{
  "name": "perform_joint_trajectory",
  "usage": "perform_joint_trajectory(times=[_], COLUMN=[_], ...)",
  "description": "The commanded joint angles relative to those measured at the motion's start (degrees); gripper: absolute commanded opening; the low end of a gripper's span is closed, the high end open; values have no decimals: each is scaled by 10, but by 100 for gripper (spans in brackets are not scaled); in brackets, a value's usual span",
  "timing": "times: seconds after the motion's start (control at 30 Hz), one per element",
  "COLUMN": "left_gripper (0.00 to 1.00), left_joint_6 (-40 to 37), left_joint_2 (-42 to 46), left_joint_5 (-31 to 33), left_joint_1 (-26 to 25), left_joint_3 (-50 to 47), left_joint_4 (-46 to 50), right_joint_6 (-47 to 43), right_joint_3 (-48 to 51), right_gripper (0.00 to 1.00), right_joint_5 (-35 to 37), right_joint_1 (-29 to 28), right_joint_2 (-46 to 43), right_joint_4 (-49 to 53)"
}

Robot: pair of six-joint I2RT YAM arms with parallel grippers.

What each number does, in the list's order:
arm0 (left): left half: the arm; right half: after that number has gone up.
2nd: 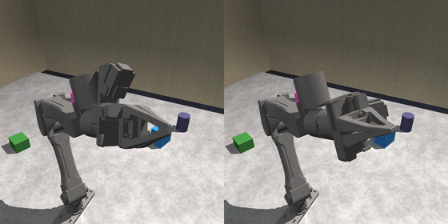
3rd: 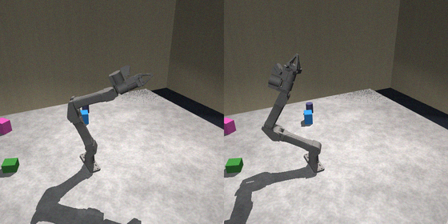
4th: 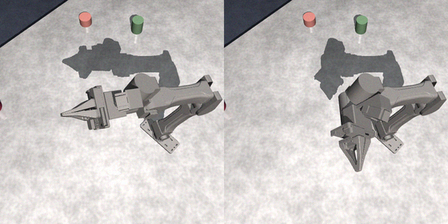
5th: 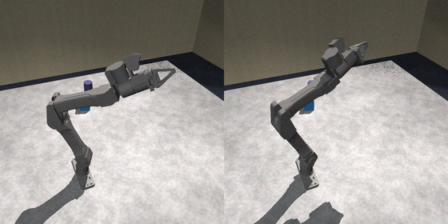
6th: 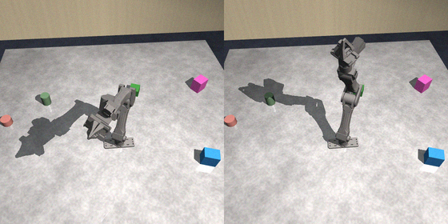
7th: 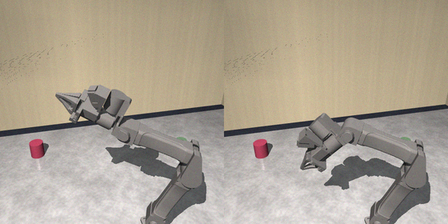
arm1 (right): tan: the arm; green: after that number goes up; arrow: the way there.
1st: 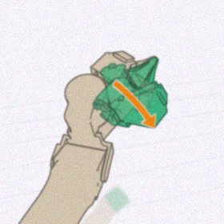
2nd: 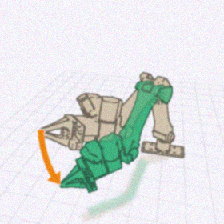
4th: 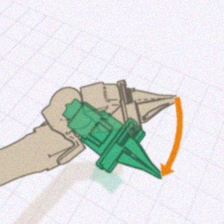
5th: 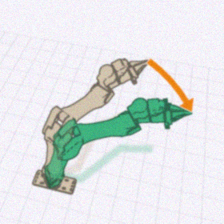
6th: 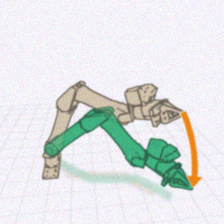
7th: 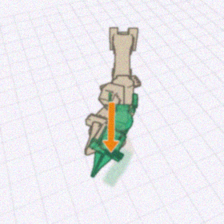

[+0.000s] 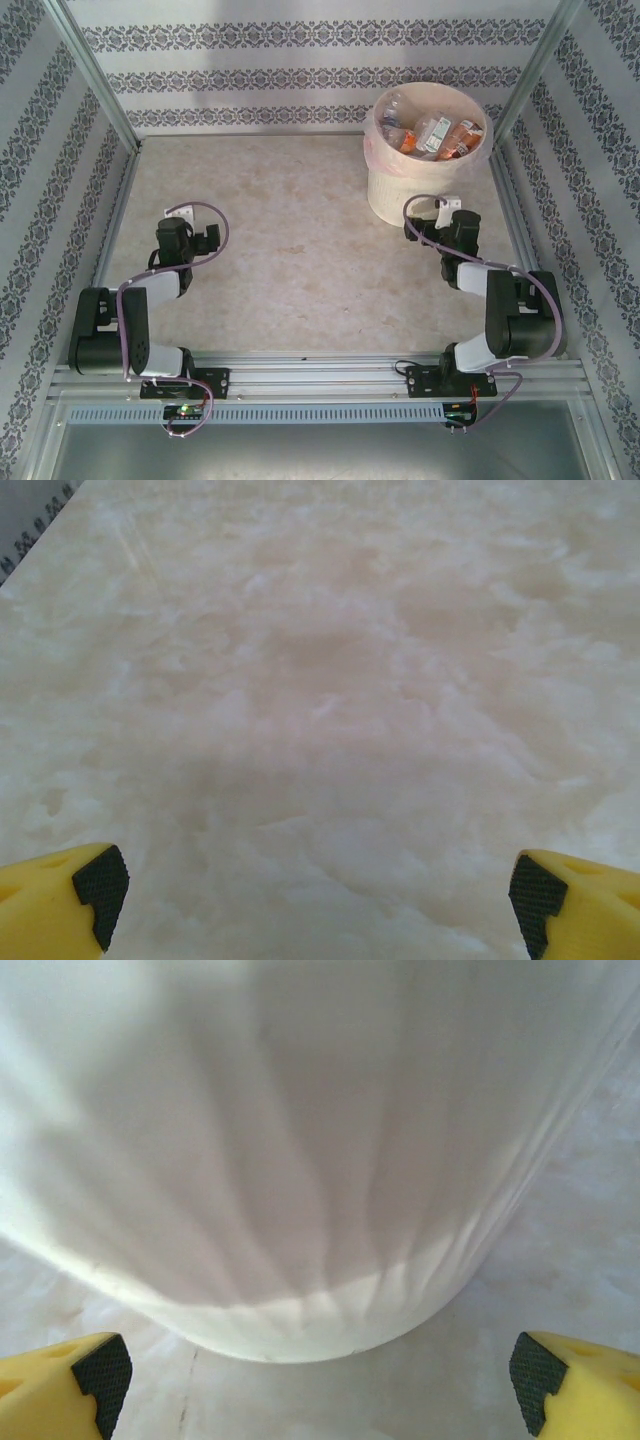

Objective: Put the plastic bottles in the bin

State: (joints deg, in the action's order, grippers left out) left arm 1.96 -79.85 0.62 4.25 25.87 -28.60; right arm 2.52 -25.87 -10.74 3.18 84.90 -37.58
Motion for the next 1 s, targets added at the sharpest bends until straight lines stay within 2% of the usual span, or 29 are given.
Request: perform_joint_trajectory(times=[0.0,0.03,0.1,0.17,0.27,0.3,0.33,0.97], left_gripper=[100,100,100,100,100,100,100,100], left_joint_6=[24,21,16,3,-12,6,7,5], left_joint_2=[-13,-30,-52,-65,-103,-90,-97,-94], left_joint_5=[-53,-60,-61,-53,43,85,99,91], left_joint_1=[5,3,0,-15,-55,-57,-57,-57], left_joint_3=[-9,-9,8,4,-36,-32,-36,-34], left_joint_4=[-93,-114,-101,-118,-233,-199,-222,-213], right_joint_6=[-25,-10,-7,-7,-7,-8,-9,-11], right_joint_3=[42,49,32,37,35,35,35,35], right_gripper=[98,98,98,98,98,98,98,98], right_joint_5=[-5,23,66,80,85,88,93,108], right_joint_1=[-18,-17,-23,-28,-28,-30,-32,-38], right_joint_2=[18,27,13,19,16,15,16,15], right_joint_4=[-153,-175,-117,-136,-131,-127,-128,-127])
